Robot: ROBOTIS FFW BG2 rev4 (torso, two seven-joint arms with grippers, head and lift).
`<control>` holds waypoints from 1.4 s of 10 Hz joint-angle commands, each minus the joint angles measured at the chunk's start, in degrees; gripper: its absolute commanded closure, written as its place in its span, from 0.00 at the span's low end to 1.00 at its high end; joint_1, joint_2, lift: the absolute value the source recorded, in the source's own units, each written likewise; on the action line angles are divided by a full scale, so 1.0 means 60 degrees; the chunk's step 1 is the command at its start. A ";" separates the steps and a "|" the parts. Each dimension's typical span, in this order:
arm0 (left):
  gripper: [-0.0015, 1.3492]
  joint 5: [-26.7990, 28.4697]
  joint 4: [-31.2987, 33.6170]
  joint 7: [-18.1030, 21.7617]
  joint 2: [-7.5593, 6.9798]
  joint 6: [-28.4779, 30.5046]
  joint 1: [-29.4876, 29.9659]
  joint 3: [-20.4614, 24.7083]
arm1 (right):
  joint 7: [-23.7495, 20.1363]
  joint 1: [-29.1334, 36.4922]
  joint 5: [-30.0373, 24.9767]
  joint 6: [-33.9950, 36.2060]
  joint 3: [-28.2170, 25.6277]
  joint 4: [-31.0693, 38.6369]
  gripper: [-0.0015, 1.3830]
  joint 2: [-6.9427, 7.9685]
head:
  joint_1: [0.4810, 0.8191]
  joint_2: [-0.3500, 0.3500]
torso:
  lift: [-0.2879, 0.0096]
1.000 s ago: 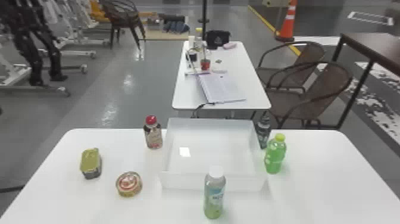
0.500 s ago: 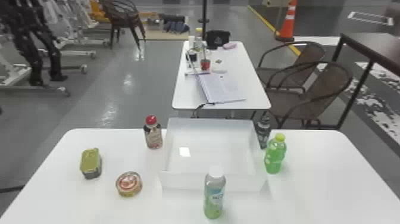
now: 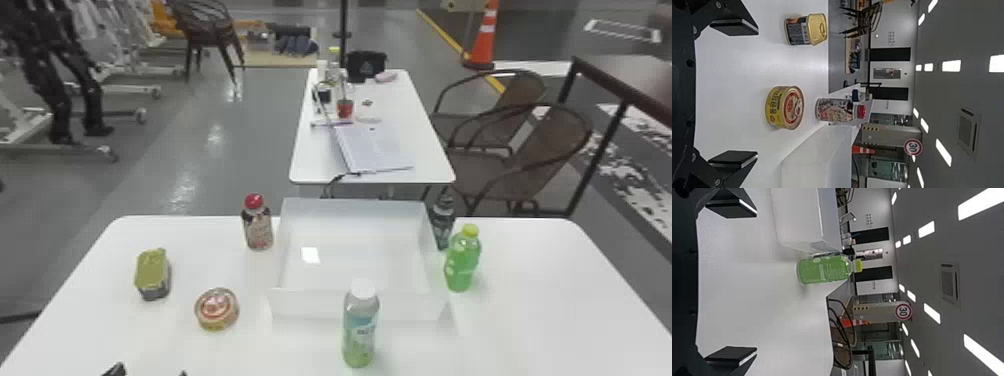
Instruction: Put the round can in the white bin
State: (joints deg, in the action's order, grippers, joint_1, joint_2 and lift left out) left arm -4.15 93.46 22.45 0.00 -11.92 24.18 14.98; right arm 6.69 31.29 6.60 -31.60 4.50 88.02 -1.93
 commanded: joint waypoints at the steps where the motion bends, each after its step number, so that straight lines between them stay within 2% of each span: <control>1: 0.14 -0.0114 -0.0400 0.0095 0.0025 0.0171 -0.0440 -0.0051 | -0.0001 0.0000 0.0014 0.0008 0.0011 -0.0007 0.05 0.0000 | 0.20 0.50 | 0.63; 2: 0.14 -0.0158 -0.0664 0.0125 -0.0059 0.0259 -0.0719 -0.0095 | -0.0001 -0.0015 0.0014 -0.0007 0.0011 -0.0007 0.05 0.0000 | 0.20 0.50 | 0.63; 6: 0.14 0.0135 -0.1689 0.1033 -0.0396 0.0713 -0.1891 0.0110 | -0.0001 -0.0044 0.0029 0.0008 0.0011 -0.0036 0.05 0.0000 | 0.20 0.50 | 0.63; 9: 0.15 0.0530 -0.2700 0.2000 -0.0674 0.0991 -0.3004 0.0154 | -0.0001 -0.0088 0.0029 -0.0007 0.0011 -0.0051 0.05 0.0000 | 0.20 0.50 | 0.63; 11: 0.15 0.0867 -0.3389 0.2586 -0.0762 0.1065 -0.3619 0.0154 | -0.0001 -0.0103 0.0029 0.0008 0.0011 -0.0065 0.05 0.0000 | 0.20 0.50 | 0.63; 14: 0.15 0.1116 -0.4106 0.3084 -0.0864 0.1079 -0.4264 0.0110 | -0.0001 -0.0117 0.0087 -0.0007 0.0055 -0.0095 0.05 0.0000 | 0.20 0.50 | 0.63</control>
State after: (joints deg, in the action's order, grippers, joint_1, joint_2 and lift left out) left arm 2.26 69.56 40.99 -4.96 -5.31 -0.65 15.79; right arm 6.68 30.64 6.99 -31.62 4.73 87.52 -1.90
